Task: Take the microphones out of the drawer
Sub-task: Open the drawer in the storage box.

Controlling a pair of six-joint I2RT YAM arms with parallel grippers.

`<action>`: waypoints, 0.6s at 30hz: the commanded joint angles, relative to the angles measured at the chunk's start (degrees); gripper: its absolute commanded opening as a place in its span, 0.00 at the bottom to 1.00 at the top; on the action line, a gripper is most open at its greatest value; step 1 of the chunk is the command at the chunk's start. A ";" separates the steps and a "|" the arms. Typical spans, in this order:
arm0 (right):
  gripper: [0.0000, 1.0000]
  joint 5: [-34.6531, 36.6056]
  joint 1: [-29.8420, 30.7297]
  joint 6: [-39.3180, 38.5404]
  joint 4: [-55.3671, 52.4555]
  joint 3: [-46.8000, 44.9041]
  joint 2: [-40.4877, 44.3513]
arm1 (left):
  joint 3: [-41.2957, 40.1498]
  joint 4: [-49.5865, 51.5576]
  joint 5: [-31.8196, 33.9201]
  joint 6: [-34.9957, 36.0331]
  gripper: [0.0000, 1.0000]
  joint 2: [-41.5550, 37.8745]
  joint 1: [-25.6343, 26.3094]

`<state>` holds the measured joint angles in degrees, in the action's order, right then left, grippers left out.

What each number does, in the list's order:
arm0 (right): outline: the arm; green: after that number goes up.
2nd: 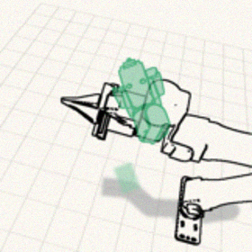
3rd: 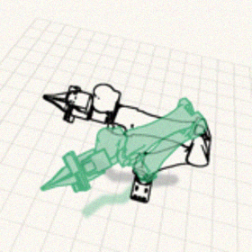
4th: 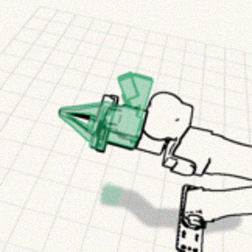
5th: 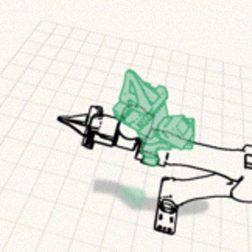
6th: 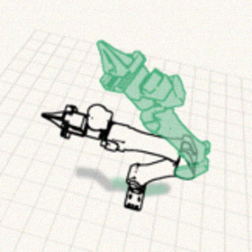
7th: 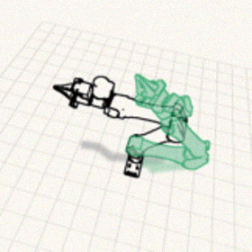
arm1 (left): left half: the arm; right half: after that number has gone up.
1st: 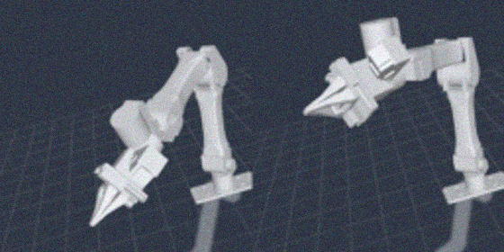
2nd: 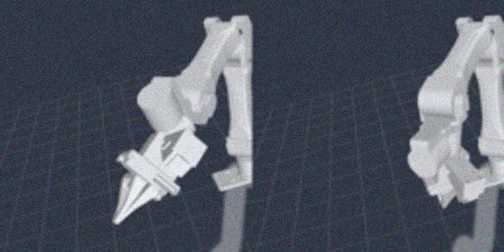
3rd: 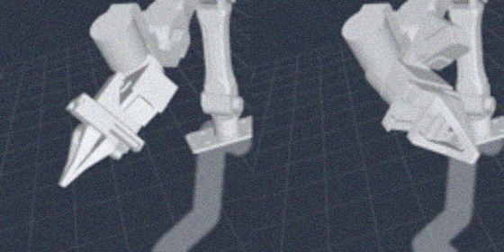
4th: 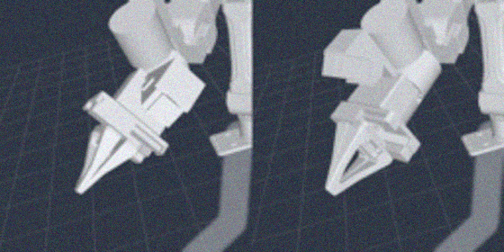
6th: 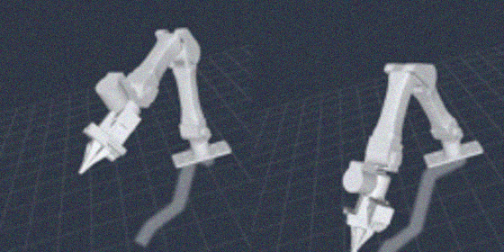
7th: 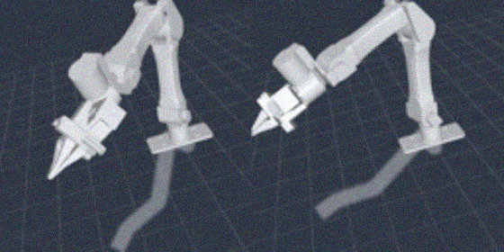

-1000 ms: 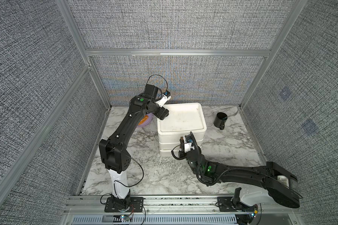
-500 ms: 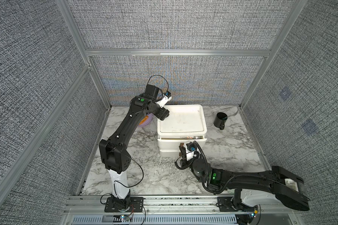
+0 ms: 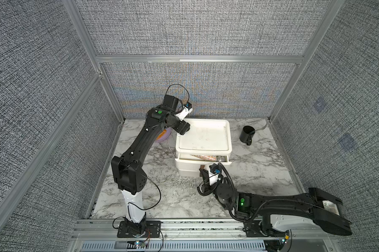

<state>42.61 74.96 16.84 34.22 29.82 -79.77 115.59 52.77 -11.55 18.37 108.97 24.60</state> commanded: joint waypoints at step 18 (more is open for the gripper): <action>0.00 0.64 12.93 6.73 -14.59 4.05 -0.67 | 0.51 -1.88 0.52 -2.11 0.79 -0.07 0.06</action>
<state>46.63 87.39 22.96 24.38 33.23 -80.31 115.70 52.38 -11.53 16.45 108.97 24.64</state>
